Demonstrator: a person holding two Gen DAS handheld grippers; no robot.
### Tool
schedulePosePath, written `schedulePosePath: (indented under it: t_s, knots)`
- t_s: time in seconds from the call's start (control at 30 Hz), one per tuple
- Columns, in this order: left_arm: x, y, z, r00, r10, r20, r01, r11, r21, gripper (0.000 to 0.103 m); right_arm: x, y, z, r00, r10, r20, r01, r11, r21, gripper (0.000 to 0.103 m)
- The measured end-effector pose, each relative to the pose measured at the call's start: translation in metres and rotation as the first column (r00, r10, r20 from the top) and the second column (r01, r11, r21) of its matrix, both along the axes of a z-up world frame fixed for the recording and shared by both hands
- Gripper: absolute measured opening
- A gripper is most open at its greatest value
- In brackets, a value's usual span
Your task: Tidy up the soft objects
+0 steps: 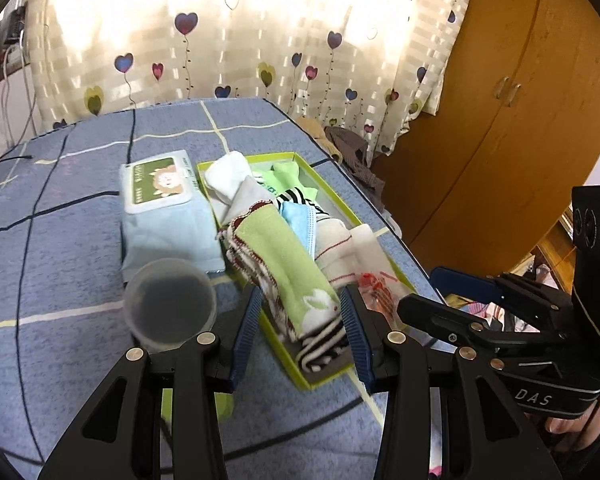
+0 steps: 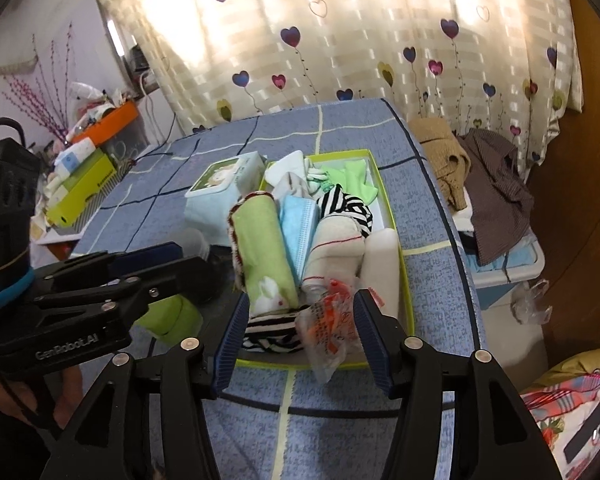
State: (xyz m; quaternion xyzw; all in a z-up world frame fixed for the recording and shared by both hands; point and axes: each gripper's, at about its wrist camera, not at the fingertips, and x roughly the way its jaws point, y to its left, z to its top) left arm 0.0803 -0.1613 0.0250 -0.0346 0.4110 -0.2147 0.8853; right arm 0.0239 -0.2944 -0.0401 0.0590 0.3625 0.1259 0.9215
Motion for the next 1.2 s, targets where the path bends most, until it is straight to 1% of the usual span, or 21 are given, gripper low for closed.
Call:
schedulePosePath:
  t_s: [0.27,0.37,0.53,0.6,0.67,0.7,0.83,1.2]
  knots:
    - [-0.031,0.015,0.009,0.999,0.037,0.035,-0.038,0.999,0.028,0.043,-0.023,0.019,0.004,1.0,-0.008,0.014,0.009,0.999,-0.051,0.058]
    - [-0.038,0.02,0.009,0.998,0.051,0.033,-0.052,0.998,0.038,0.043,-0.029,0.025,0.005,1.0,-0.008,0.014,0.009,0.997,-0.07,0.059]
    - [-0.048,0.03,0.007,0.998,0.069,0.014,-0.069,0.997,0.029,0.043,-0.038,0.035,0.005,1.0,0.0,0.015,0.002,0.996,-0.093,0.059]
    - [-0.051,0.031,0.006,0.997,0.078,0.014,-0.079,0.996,0.039,0.043,-0.041,0.039,0.004,1.0,0.0,0.015,0.001,0.995,-0.101,0.059]
    - [-0.057,0.031,0.005,0.995,0.092,0.026,-0.094,0.993,0.067,0.043,-0.043,0.041,0.003,1.0,0.0,0.013,0.001,0.995,-0.105,0.059]
    - [-0.058,0.031,0.004,0.995,0.095,0.028,-0.097,0.992,0.076,0.043,-0.044,0.042,0.002,1.0,0.0,0.011,0.001,0.994,-0.106,0.059]
    - [-0.063,0.035,0.002,0.996,0.091,0.017,-0.092,0.994,0.062,0.043,-0.047,0.045,0.0,1.0,0.004,0.004,-0.003,0.994,-0.113,0.059]
    - [-0.068,0.035,0.004,0.994,0.106,0.03,-0.108,0.99,0.093,0.043,-0.049,0.052,0.0,1.0,0.013,0.007,-0.012,0.992,-0.126,0.059]
